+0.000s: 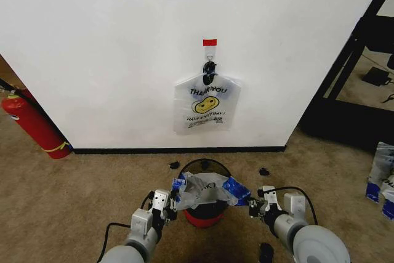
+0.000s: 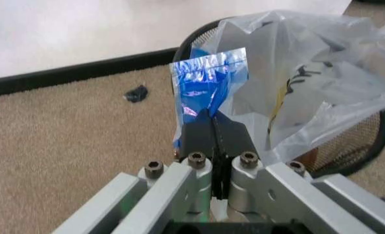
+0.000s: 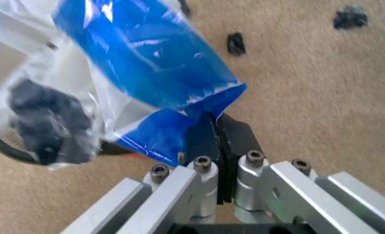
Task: Pick up the garbage bag from the wall and place it over the trash bin.
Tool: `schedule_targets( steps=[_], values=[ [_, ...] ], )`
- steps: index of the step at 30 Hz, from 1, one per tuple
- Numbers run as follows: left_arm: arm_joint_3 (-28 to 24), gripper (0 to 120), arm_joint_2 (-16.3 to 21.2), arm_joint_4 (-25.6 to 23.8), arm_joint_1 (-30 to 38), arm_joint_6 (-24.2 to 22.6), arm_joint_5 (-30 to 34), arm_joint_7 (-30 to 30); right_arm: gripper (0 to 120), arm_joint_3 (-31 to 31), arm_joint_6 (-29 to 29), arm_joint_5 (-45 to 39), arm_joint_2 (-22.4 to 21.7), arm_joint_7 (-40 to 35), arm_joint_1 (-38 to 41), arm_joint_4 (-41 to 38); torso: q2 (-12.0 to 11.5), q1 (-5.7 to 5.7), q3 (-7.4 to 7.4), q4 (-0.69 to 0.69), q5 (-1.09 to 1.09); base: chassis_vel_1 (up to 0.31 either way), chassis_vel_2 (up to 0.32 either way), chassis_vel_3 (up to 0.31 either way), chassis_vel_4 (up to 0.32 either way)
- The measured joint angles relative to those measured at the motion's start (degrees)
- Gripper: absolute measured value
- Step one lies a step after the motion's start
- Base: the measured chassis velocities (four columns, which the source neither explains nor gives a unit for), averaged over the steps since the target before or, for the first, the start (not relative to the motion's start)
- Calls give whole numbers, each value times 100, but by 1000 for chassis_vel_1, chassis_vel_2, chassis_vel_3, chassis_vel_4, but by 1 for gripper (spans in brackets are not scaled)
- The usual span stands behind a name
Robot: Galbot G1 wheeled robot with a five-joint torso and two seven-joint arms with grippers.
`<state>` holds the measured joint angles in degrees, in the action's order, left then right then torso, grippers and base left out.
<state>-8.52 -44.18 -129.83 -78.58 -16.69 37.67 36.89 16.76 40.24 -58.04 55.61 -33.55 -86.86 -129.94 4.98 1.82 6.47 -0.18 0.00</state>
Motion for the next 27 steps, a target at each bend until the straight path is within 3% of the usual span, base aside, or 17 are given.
schedule_targets(
  steps=[8,27],
  values=[
    [112,0,119,-280,-298,13,-91,60,0,251,165,-222,-218,-206,-116,-131,0,0,0,0,0,0,0,0,0],
    [36,0,196,-30,-1057,209,-644,-26,0,-72,169,148,-504,-121,-154,293,0,0,0,0,0,0,0,0,0]
  ],
)
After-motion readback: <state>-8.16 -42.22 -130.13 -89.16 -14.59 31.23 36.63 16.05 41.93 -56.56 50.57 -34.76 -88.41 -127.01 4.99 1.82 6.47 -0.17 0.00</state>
